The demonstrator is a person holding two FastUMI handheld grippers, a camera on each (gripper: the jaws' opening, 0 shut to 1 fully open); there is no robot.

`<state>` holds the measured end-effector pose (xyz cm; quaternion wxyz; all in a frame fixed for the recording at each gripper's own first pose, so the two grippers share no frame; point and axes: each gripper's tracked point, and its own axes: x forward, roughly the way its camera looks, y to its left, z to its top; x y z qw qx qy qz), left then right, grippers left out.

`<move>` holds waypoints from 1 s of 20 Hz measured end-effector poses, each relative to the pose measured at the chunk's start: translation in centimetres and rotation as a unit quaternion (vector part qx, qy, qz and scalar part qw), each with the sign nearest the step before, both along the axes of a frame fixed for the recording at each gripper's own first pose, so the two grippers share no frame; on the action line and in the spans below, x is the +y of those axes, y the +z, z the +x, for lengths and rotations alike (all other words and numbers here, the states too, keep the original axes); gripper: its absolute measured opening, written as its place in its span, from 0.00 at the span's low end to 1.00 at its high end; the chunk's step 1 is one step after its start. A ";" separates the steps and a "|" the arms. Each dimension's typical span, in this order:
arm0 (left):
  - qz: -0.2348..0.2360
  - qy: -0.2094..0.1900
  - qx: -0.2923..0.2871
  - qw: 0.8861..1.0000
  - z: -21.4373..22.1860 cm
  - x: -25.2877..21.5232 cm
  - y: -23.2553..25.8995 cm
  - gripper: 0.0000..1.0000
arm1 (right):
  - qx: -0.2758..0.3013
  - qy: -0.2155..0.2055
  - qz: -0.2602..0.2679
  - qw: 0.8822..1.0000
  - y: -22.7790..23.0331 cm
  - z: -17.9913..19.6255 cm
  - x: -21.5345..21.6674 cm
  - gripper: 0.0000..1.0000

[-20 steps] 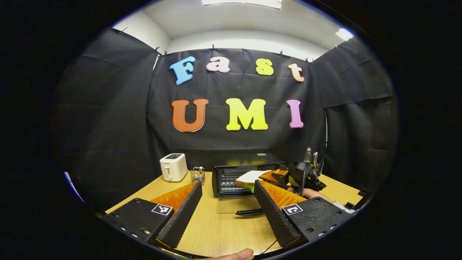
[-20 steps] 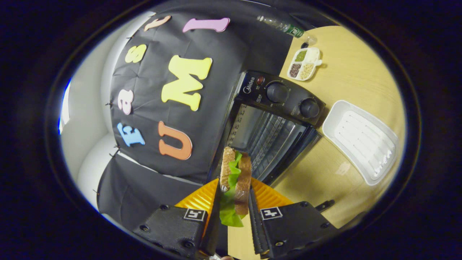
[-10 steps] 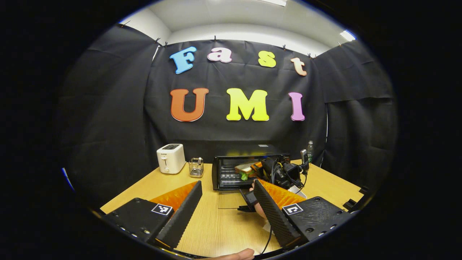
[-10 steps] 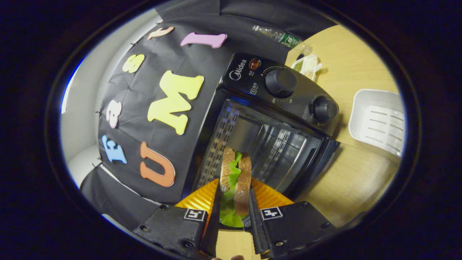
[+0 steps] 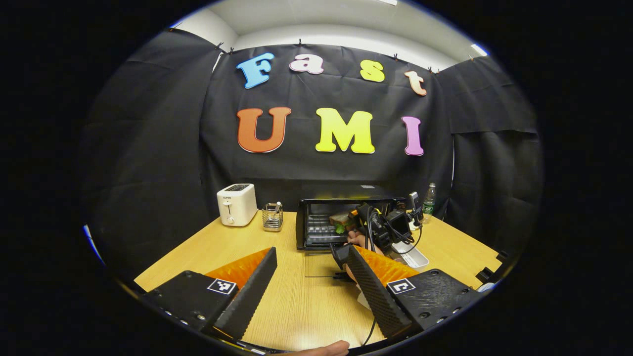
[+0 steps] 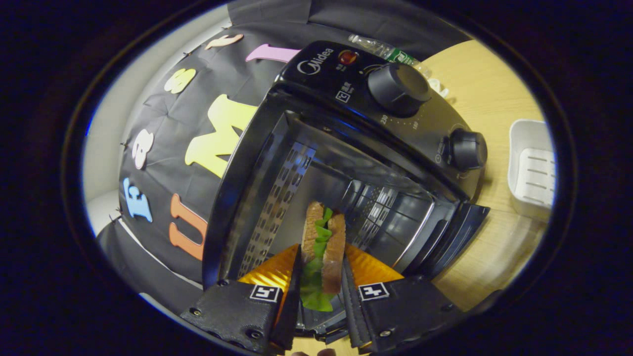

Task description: Open the electric oven with the left hand, put the food in, and close the electric oven.

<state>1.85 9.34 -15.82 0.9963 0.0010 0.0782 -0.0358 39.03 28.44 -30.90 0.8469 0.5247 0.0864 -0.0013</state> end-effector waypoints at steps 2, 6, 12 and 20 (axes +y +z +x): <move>0.003 0.003 0.007 1.000 0.1 0.2 -0.5 0.95 | 0.009 0.001 -0.011 1.000 -0.5 -0.3 0.0 0.43; 0.008 -0.001 0.011 1.000 -0.3 -0.3 -0.7 0.95 | 0.027 0.003 -0.029 0.999 -1.0 -0.6 -0.1 0.49; 0.009 0.000 0.010 1.000 -0.5 -0.5 -0.6 0.95 | 0.025 0.021 -0.085 0.996 -0.1 -0.8 0.0 0.77; 0.011 0.000 0.015 1.000 -1.2 -0.7 -0.6 0.95 | 0.075 0.078 -0.277 0.955 -2.0 -0.5 1.3 1.00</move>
